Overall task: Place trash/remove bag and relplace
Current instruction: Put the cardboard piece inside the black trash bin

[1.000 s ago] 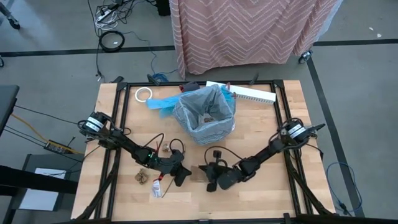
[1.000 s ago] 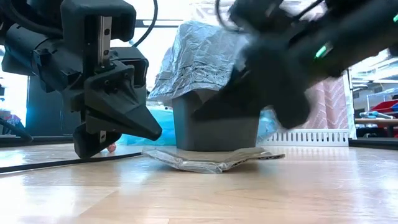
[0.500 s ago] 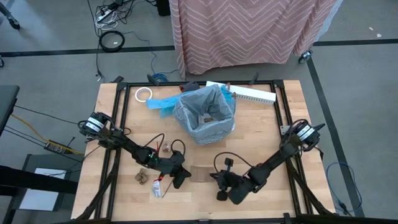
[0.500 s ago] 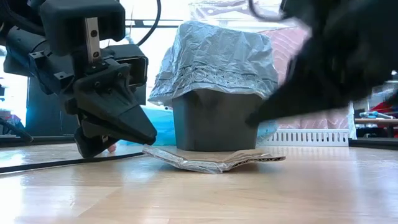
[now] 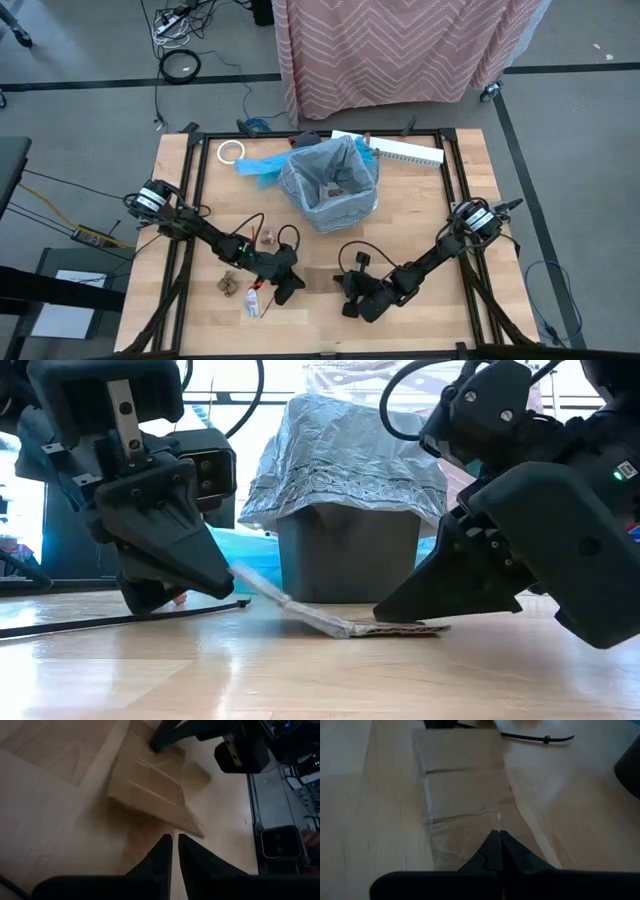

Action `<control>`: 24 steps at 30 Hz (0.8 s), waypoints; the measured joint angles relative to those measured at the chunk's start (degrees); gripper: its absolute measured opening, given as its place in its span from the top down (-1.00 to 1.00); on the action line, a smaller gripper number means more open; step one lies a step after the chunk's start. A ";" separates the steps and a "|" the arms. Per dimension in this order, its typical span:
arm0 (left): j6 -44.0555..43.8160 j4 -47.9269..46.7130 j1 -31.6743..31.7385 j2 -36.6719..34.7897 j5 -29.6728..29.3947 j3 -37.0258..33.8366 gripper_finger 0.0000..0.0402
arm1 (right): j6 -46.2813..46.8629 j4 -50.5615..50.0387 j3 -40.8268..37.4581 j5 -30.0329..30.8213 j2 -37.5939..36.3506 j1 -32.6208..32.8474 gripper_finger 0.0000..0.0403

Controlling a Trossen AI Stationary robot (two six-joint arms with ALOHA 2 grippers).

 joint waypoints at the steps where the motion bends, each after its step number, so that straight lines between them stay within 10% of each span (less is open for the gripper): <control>1: -0.02 0.23 -0.01 0.00 -0.16 0.00 0.79 | -0.40 0.53 -0.01 -0.21 0.03 -0.07 1.00; 24: -20.98 15.58 -0.29 0.44 -5.10 -0.11 0.04 | -1.82 1.91 -0.10 -1.14 0.18 -0.27 1.00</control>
